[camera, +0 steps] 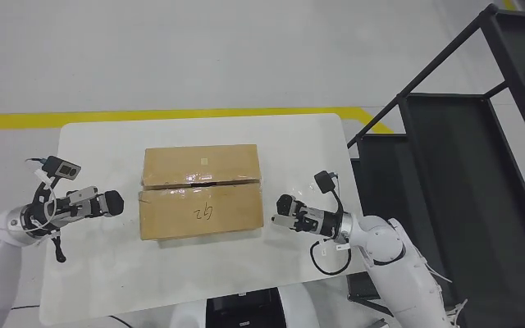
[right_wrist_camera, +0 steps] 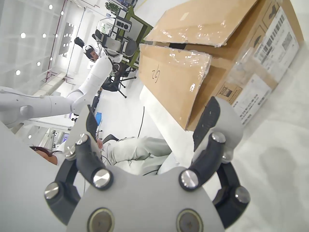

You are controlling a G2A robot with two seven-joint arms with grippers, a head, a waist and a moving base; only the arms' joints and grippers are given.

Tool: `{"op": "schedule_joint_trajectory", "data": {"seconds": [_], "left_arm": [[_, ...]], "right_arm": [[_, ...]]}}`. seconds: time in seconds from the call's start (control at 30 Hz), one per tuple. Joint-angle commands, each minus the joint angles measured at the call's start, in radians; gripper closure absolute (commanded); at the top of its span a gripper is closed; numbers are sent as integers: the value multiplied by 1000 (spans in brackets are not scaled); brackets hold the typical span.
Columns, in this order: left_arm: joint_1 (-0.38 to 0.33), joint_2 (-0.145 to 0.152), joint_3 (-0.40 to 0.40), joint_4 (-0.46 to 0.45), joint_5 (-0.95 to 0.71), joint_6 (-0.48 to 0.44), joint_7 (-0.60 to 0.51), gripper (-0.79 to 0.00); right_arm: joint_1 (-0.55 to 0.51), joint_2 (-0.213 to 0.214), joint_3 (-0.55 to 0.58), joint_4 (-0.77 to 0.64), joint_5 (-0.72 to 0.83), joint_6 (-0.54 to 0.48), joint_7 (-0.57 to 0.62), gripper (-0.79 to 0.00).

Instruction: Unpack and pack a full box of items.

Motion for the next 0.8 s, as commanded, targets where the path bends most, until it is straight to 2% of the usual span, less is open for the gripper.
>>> {"op": "schedule_joint_trajectory", "data": {"seconds": [0.0,0.37,0.77], "left_arm": [[0,0,0,0,0,0,0,-785],[0,0,0,0,0,0,0,-785],[0,0,0,0,0,0,0,-785]], "right_arm": [[0,0,0,0,1,0,0,-785],[80,13,-19,-2,92,109,88,-785],[221,12,-102,128,88,171,56,-785]]}}
